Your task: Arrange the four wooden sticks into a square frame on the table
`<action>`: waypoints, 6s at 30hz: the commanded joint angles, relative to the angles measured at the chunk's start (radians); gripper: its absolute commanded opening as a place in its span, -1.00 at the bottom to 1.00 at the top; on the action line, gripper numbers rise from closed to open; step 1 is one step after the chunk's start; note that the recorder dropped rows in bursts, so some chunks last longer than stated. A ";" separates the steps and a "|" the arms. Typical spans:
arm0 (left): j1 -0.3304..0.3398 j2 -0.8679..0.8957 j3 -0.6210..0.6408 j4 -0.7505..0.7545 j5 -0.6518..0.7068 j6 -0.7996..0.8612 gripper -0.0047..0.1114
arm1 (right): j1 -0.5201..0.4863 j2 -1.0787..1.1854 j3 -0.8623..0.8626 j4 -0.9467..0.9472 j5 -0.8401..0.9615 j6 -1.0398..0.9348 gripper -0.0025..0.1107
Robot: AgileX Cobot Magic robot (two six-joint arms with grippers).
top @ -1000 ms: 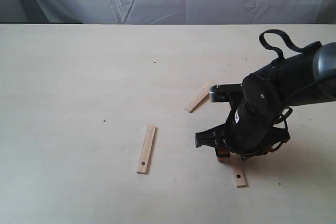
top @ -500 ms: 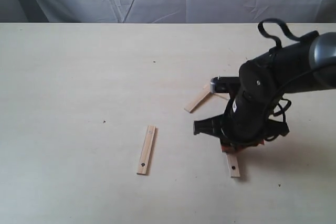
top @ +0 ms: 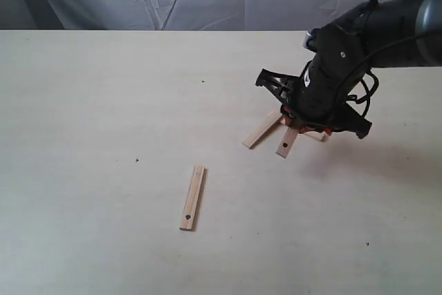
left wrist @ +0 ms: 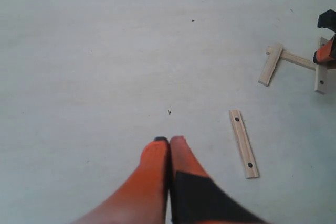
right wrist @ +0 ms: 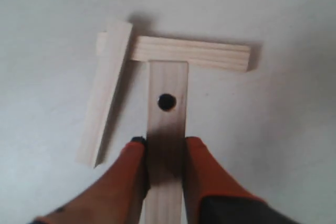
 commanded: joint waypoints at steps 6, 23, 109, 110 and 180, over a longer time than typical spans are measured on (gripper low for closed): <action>0.005 -0.005 0.006 0.003 -0.008 0.000 -0.92 | -0.005 0.121 -0.004 -0.092 -0.032 0.266 -0.72; 0.005 -0.005 0.006 0.003 -0.008 0.000 -0.92 | -0.003 0.078 -0.004 -0.137 -0.059 0.324 -0.33; 0.005 -0.005 0.006 0.003 -0.008 0.002 -0.92 | 0.140 -0.011 -0.100 0.089 -0.004 -0.273 -0.11; 0.005 -0.005 0.006 0.003 -0.008 0.002 -0.92 | 0.165 -0.002 -0.113 0.092 0.013 -0.278 -0.11; 0.005 -0.005 0.006 0.002 -0.008 0.004 -0.92 | 0.069 0.181 -0.203 0.013 0.176 -1.087 -0.96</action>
